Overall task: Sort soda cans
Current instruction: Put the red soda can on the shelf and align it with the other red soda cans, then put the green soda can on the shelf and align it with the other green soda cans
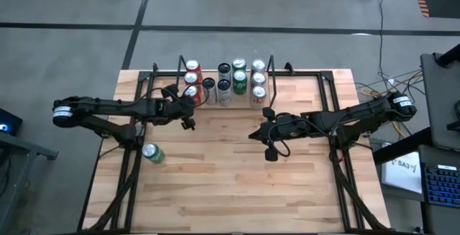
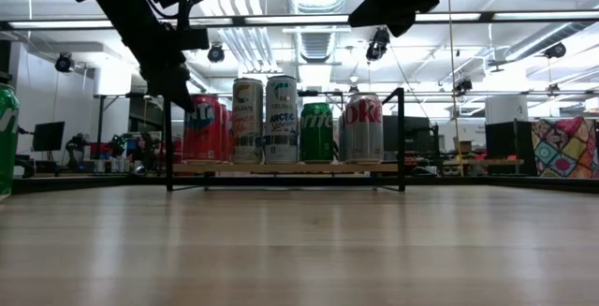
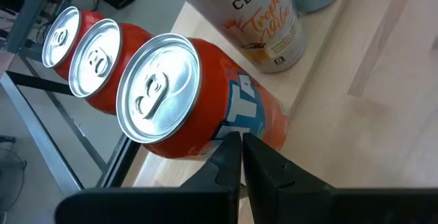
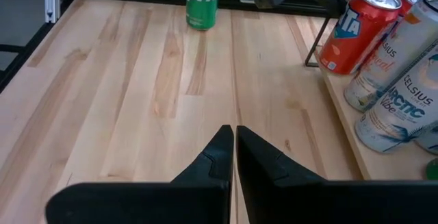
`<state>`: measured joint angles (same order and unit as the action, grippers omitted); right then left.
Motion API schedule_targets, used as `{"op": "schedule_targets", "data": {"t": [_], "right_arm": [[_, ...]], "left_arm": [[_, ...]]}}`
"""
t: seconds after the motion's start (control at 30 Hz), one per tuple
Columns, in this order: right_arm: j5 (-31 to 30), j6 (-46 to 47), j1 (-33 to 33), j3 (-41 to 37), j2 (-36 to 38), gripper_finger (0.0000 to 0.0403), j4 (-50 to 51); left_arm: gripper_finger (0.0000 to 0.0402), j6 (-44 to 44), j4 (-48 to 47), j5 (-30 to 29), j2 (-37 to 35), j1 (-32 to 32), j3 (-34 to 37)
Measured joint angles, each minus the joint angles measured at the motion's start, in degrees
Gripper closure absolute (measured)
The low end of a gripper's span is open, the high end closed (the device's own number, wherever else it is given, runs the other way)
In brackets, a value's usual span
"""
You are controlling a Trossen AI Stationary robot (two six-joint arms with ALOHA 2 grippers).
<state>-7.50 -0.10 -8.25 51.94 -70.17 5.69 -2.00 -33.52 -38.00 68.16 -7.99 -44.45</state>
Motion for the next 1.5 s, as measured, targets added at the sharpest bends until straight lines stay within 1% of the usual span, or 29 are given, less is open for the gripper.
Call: {"op": "schedule_targets", "data": {"t": [0.3, 0.47, 0.57, 0.7, 0.9, 1.0, 1.07, 1.23, 1.4, 1.5], "right_arm": [[0.0, 0.0, 0.0, 0.0, 0.0, 0.0394, 0.0], [0.0, 0.2, 0.0, 0.0, 0.0, 0.0394, 0.0], [0.0, 1.1, 0.0, 0.0, 0.0, 0.0394, -0.2], [0.0, 3.4, 0.0, 0.0, 0.0, 0.0394, -0.7], [0.0, 7.6, 0.0, 0.6, 0.0, 0.0394, -0.9], [0.0, 9.6, 0.0, 1.4, 0.0, 0.0394, -0.9], [0.0, 10.8, 0.0, 2.0, 0.0, 0.0394, -1.1], [0.2, 11.9, -1.8, 3.6, 0.0, 0.0394, -1.3], [0.2, 10.5, -4.3, 5.4, -1.0, 0.0394, -1.4], [0.2, 9.6, -5.3, 6.6, -2.1, 0.0394, -1.4]], "left_arm": [[0.0402, -2.9, -0.5, 0.4, -0.3, 0.8, 0.0], [0.0402, -6.1, -1.5, 6.1, -0.5, 2.8, -2.0], [0.0402, -8.4, -3.0, 9.7, -0.5, 5.0, -4.9], [0.0402, -13.9, -10.2, 11.9, -0.5, 8.8, -11.0], [0.0402, -25.4, -27.2, 13.7, -0.5, 14.7, -20.0], [0.0402, -32.4, -34.9, 13.8, -0.5, 16.8, -22.3], [0.0402, -37.7, -39.5, 14.8, -0.5, 17.8, -22.9], [0.0402, -49.0, -47.0, 22.3, -0.4, 19.7, -21.5], [0.0402, -54.7, -48.8, 23.2, -0.3, 22.6, -18.8], [0.0402, -56.9, -48.8, 24.8, -0.2, 23.9, -18.6]]}}
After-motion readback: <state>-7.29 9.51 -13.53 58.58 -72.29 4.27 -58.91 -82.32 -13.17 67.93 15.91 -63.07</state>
